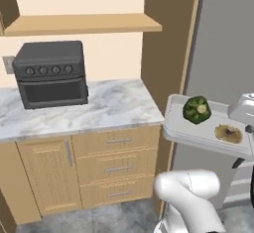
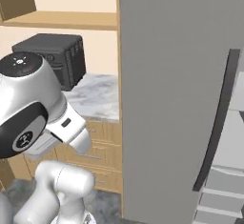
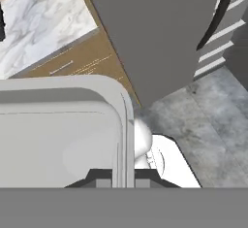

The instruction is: Take the mushroom and broccoli out of the freezer and place them in the tupperware container on the counter. Then put the tupperware containing the vegetables back in the freezer.

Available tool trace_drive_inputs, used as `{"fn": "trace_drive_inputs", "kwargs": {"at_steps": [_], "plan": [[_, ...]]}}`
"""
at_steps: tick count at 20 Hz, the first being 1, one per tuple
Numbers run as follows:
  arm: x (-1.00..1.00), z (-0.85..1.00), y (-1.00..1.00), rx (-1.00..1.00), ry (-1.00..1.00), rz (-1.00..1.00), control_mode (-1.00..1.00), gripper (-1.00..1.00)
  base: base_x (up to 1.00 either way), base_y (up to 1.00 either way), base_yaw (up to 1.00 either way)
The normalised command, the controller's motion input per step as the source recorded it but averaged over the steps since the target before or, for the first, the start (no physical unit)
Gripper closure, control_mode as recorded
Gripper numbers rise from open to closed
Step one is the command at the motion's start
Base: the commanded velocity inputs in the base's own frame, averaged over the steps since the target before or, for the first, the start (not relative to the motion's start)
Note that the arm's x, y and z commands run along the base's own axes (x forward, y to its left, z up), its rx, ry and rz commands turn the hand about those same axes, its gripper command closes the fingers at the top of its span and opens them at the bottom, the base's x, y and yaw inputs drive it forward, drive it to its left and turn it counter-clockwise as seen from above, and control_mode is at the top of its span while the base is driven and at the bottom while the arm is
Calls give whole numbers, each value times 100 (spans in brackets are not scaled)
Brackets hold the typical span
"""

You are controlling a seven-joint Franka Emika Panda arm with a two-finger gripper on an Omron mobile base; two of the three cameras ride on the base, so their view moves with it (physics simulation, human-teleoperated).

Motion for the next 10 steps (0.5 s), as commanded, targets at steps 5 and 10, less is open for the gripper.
{"fn": "trace_drive_inputs", "kwargs": {"at_steps": [5,10], "plan": [[0,0,0,0,0,0,100,100,4,-100,3],[0,0,0,0,0,0,100,100,13,-86,19]]}}
